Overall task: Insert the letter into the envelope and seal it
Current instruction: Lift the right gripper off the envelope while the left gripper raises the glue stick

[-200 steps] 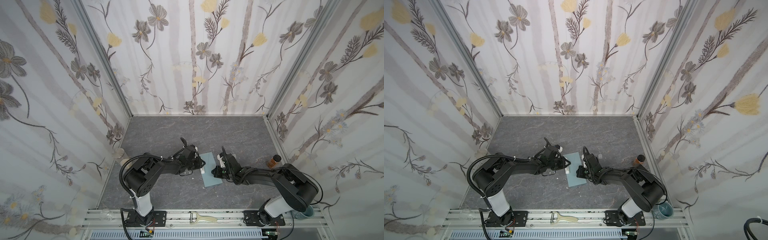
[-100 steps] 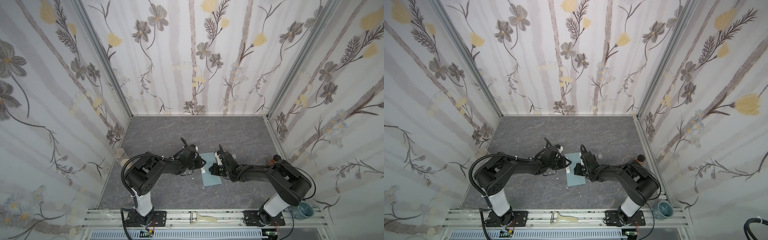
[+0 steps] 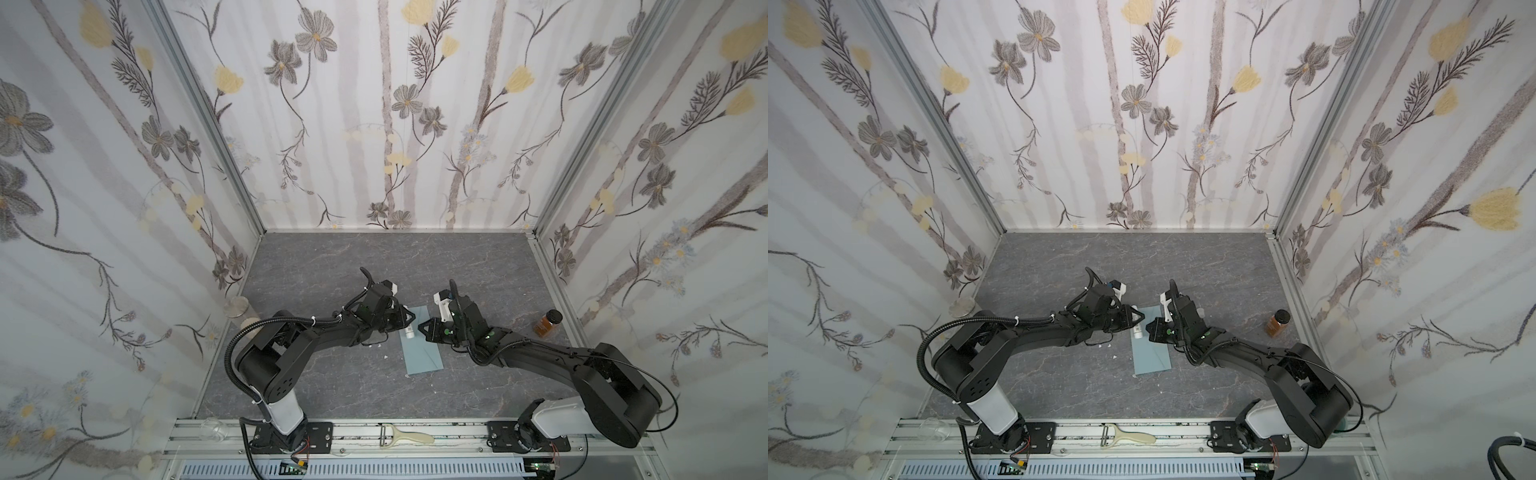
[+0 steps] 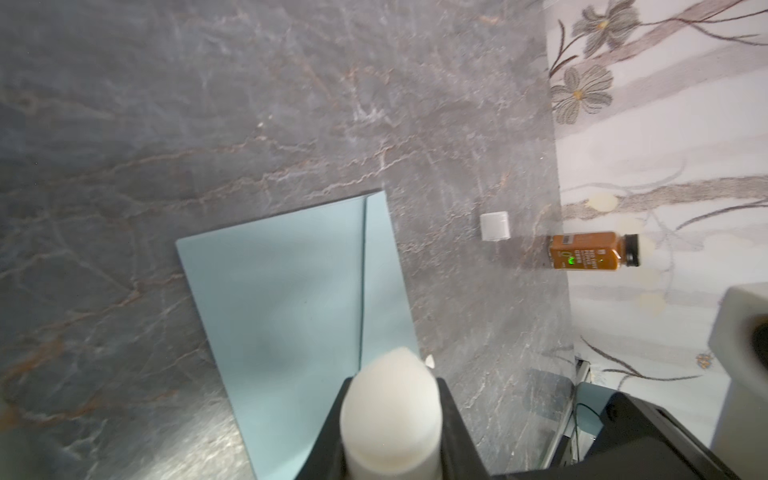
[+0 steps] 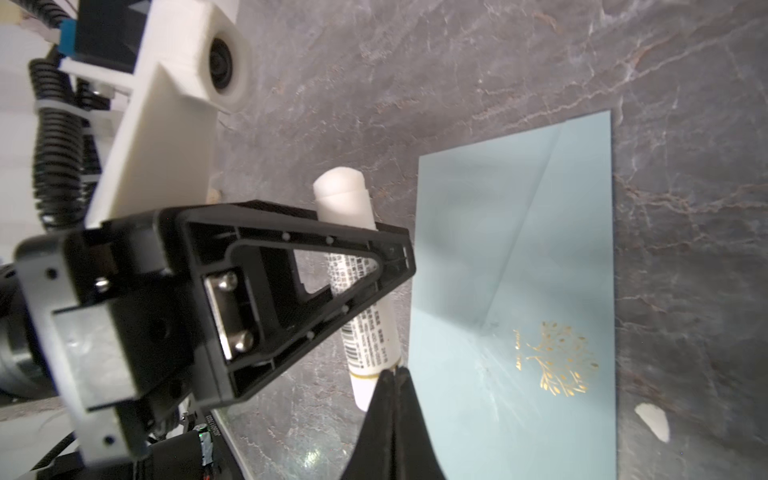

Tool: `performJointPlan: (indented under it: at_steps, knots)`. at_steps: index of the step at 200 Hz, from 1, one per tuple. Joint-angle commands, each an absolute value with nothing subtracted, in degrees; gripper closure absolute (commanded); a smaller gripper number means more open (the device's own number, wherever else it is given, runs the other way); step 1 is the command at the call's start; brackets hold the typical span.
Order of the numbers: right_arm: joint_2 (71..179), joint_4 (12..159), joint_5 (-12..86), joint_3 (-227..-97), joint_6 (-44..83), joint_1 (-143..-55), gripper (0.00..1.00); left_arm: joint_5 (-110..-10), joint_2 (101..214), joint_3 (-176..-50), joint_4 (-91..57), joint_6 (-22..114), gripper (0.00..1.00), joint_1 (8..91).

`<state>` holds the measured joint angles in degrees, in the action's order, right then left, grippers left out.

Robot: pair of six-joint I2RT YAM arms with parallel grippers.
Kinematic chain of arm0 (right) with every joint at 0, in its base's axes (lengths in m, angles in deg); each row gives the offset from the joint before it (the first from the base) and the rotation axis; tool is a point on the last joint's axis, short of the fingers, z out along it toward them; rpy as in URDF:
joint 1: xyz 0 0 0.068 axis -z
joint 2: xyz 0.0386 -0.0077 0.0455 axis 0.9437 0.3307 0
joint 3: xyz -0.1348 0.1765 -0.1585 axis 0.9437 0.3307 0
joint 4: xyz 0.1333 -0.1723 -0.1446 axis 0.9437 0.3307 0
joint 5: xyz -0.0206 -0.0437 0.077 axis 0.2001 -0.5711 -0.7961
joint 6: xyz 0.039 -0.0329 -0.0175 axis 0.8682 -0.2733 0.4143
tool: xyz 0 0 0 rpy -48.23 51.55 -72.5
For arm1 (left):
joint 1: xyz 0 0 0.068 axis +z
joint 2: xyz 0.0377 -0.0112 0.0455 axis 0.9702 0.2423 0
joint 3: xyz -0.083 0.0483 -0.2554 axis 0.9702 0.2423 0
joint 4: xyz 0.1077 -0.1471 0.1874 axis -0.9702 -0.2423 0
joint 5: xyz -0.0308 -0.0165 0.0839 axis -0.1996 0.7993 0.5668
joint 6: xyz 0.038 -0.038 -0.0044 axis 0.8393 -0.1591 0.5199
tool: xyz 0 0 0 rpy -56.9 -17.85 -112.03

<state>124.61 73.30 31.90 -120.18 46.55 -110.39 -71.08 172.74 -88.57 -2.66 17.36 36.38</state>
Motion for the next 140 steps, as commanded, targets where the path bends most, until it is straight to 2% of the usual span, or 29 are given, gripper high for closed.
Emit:
performJointPlan:
  at_steps: [1, 62, 88, 140]
  knots:
    - [121.57, 73.43, 30.29, -120.21, 47.03, -110.03, 0.98, -71.77, 170.97, -90.4, -2.0, 15.98, 1.0, 36.38]
    - [104.9, 74.05, 29.46, -116.11, 46.17, -107.12, 0.7, -74.8, 167.44, -94.65, -1.66, 9.31, 1.0, 36.57]
    - [97.8, 72.76, 29.57, -114.28, 45.94, -106.13, 0.5, -76.33, 166.41, -96.1, -0.2, 5.22, 1.0, 36.79]
    - [93.99, 66.87, 31.03, -111.76, 46.98, -105.84, 0.42, -75.58, 164.12, -91.76, 15.55, -12.69, 1.0, 37.22]
